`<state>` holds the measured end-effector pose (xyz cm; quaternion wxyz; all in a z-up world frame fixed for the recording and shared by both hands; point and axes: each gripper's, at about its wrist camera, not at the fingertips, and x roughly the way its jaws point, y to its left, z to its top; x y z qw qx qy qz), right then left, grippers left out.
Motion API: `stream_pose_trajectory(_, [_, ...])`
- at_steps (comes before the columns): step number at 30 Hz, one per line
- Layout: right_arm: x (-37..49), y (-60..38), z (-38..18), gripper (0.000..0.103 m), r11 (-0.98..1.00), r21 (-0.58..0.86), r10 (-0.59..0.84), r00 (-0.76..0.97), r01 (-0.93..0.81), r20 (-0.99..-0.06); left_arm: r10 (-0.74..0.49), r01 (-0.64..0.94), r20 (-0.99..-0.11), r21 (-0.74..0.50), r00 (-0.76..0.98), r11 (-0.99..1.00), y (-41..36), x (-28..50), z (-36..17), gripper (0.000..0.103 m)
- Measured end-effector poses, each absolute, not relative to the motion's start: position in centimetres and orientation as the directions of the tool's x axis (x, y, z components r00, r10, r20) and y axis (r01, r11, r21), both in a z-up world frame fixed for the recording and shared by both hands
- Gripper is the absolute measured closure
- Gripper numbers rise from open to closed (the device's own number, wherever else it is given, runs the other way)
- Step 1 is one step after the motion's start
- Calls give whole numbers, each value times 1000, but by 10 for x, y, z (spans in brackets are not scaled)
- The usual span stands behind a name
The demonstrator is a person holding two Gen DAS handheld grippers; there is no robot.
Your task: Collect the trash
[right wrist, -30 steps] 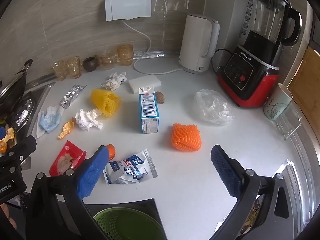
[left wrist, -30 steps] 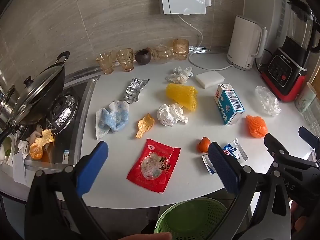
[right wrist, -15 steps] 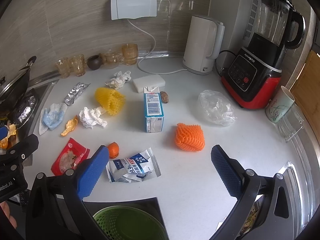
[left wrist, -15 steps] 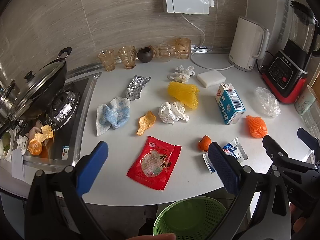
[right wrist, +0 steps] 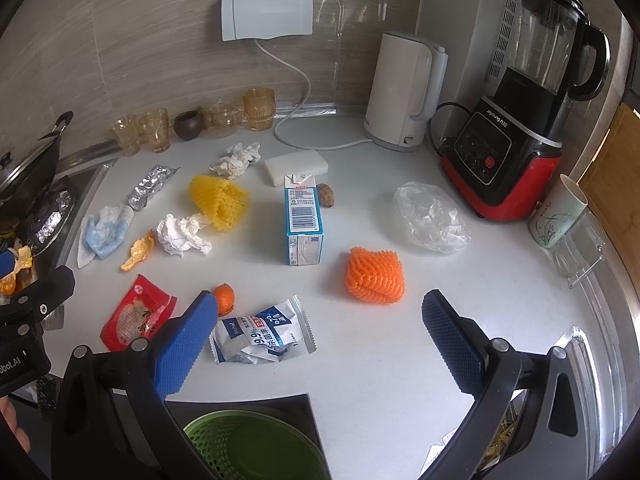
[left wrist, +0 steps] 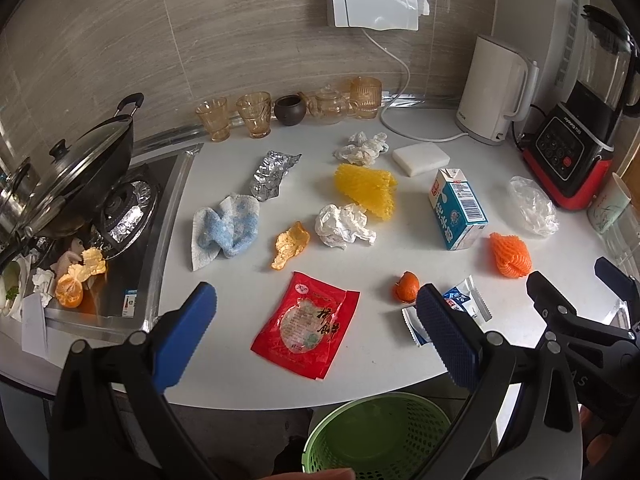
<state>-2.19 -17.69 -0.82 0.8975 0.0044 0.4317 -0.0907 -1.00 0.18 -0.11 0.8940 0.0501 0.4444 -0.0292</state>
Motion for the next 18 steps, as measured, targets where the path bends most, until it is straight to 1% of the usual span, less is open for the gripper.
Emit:
stream_pose_trajectory(13, [-22,-178,-10,2,983,-71,-159,607,167,-779,-9,101,-801,65,598,993,-9,-1,1,7])
stream_pose_trajectory(18, [-20,-179,-13,2,984,-68,-155,600,166,-785,-8,101,-800,66,600,993,-3,-11,-6,7])
